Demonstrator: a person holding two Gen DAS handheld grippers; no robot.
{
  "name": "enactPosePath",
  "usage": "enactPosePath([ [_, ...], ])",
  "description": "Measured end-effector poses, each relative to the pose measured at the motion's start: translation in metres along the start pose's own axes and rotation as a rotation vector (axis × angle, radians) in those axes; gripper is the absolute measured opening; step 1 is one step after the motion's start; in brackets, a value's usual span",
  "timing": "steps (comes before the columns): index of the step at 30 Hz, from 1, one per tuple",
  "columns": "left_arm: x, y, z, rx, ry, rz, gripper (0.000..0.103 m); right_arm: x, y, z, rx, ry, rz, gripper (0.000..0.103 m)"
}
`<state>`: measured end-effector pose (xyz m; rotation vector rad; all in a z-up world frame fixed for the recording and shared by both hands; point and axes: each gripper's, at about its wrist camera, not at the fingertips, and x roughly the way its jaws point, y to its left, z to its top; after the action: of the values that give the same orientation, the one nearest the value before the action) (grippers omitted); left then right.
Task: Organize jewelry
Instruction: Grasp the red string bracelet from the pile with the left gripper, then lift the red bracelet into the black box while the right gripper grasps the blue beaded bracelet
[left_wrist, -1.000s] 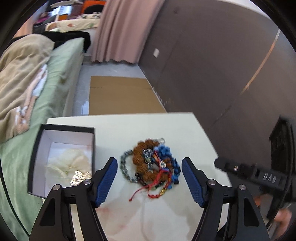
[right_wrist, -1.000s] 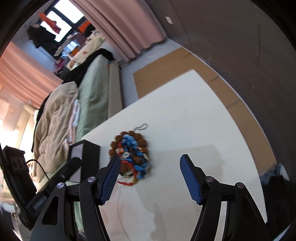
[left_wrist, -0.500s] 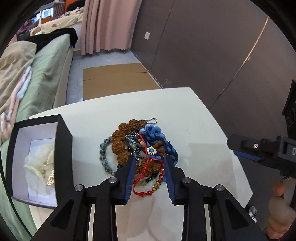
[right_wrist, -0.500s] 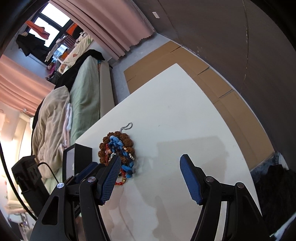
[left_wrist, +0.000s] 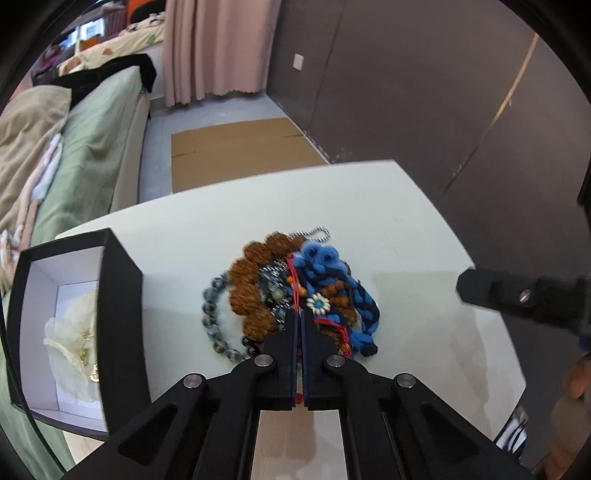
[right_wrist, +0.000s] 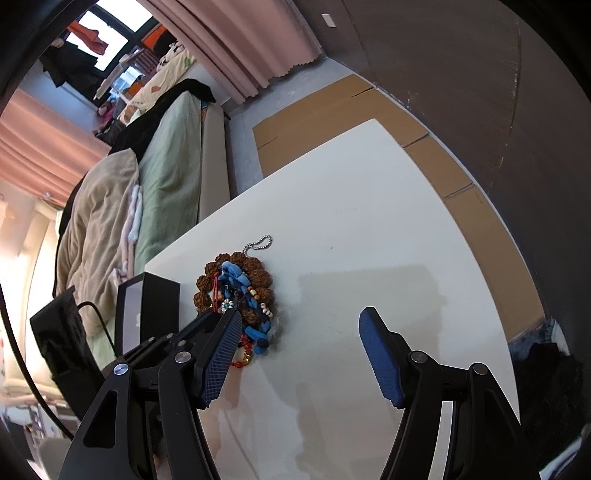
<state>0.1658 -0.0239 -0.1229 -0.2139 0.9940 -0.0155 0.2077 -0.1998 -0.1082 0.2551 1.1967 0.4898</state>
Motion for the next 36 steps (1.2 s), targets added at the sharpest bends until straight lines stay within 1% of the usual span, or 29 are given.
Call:
enactPosePath([
  [2,-0.007,0.004,0.003,-0.006,-0.024,0.007,0.001,0.003,0.001,0.001,0.001,0.007,0.004,0.067],
  [8,-0.027,0.020,0.011,-0.059,-0.074,-0.034,0.001,0.013,0.008,0.005,-0.002,0.007,0.044,0.067],
  [12,-0.036,0.032,0.016,-0.086,-0.098,-0.048,0.001,0.021,0.018,0.008,-0.016,-0.011,0.039,0.067],
  [15,-0.040,0.038,0.020,-0.098,-0.111,-0.056,0.001,0.029,0.025,0.011,-0.030,-0.009,0.038,0.066],
  [23,-0.049,0.058,0.029,-0.131,-0.137,-0.082,0.001,0.056,0.044,0.021,-0.068,0.009,-0.003,0.057],
  [25,-0.051,0.063,0.031,-0.141,-0.144,-0.087,0.001,0.063,0.047,0.023,-0.067,0.015,-0.007,0.053],
  [29,-0.054,0.074,0.034,-0.167,-0.153,-0.091,0.001,0.070,0.055,0.025,-0.081,0.024,-0.014,0.053],
  [30,-0.055,0.078,0.035,-0.175,-0.156,-0.092,0.001,0.072,0.059,0.024,-0.094,0.026,-0.020,0.051],
  [31,-0.057,0.081,0.036,-0.180,-0.159,-0.093,0.001,0.074,0.063,0.023,-0.113,0.031,-0.029,0.046],
  [32,-0.058,0.083,0.036,-0.185,-0.163,-0.094,0.001,0.077,0.067,0.022,-0.131,0.037,-0.049,0.043],
  [34,-0.064,0.090,0.037,-0.197,-0.175,-0.094,0.001,0.077,0.070,0.020,-0.156,0.028,-0.092,0.028],
  [35,-0.066,0.092,0.036,-0.200,-0.179,-0.093,0.001,0.076,0.070,0.019,-0.161,0.018,-0.093,0.018],
  [36,-0.069,0.095,0.036,-0.203,-0.184,-0.089,0.001,0.072,0.070,0.019,-0.157,0.007,-0.083,0.010],
])
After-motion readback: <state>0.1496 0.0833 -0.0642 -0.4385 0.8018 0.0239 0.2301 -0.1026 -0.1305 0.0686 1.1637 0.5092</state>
